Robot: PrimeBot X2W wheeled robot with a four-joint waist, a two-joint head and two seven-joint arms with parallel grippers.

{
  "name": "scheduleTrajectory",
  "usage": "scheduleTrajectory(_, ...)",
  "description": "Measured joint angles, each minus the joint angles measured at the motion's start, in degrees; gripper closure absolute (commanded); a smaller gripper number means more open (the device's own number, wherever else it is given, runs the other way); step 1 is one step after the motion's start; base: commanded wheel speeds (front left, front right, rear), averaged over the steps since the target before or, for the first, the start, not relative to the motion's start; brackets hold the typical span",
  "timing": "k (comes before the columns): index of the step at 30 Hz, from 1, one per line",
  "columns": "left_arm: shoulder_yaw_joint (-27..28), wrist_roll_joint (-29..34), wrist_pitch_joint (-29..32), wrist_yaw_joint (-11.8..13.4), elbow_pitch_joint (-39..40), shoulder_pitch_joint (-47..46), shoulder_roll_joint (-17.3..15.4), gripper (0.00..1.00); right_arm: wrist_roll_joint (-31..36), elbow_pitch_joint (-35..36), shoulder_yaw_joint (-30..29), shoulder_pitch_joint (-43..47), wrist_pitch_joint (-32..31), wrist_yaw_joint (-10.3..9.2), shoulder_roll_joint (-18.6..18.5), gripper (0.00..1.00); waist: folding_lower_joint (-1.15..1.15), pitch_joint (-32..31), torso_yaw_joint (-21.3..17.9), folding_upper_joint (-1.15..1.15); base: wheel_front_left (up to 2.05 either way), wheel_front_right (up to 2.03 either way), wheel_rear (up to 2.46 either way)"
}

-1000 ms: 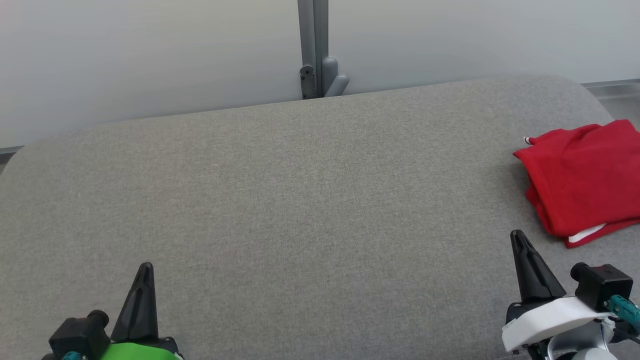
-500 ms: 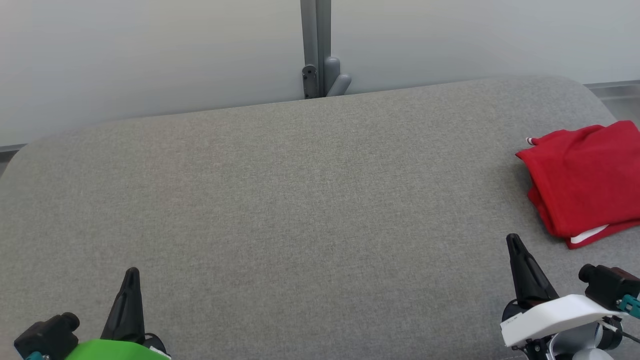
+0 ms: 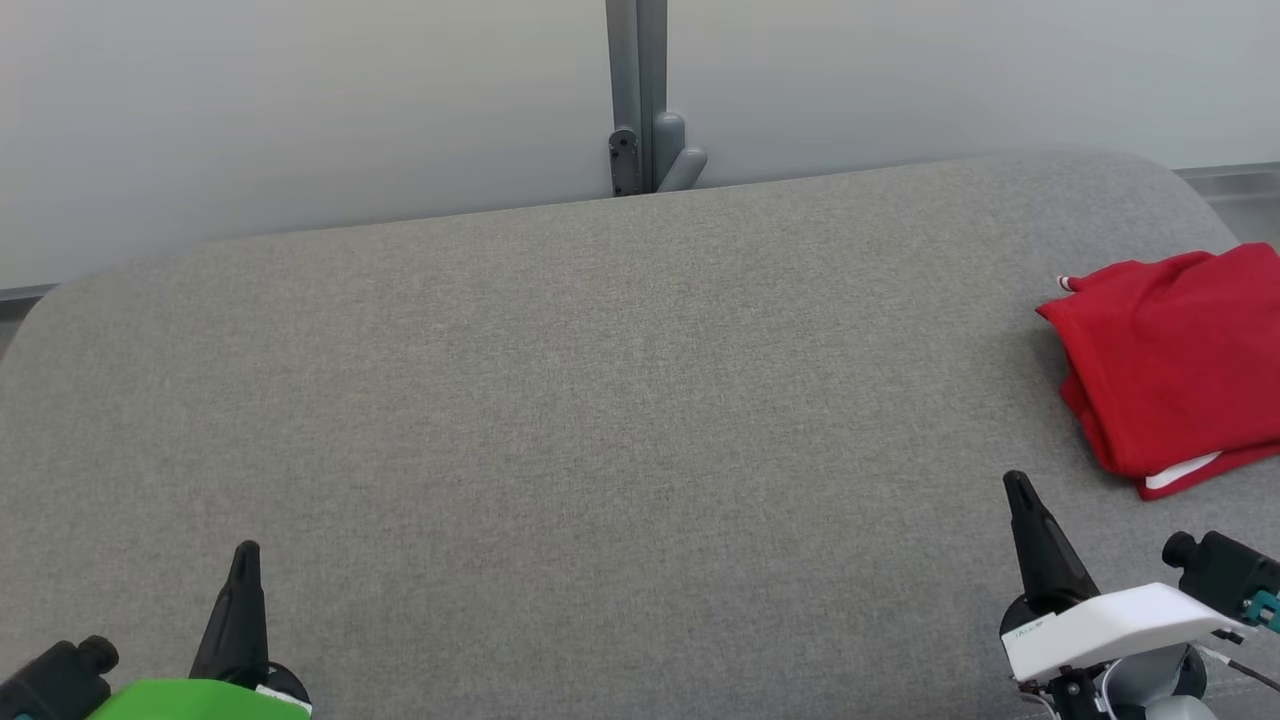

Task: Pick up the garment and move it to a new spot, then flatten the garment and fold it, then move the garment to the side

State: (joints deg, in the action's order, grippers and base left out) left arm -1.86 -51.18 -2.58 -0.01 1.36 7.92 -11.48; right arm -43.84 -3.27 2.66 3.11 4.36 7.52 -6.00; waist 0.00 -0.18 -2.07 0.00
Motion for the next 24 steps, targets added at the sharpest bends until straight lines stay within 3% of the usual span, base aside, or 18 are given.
scheduleTrajectory(24, 5.63, -15.14, 4.53, -2.52, -1.14, -0.02, 2.66, 1.0, -16.89, -1.56, 0.69, -1.09, -1.76, -0.03, 0.99, 1.0, 0.0, 0.11, 0.55, 0.0, 0.0, 0.0, 0.0)
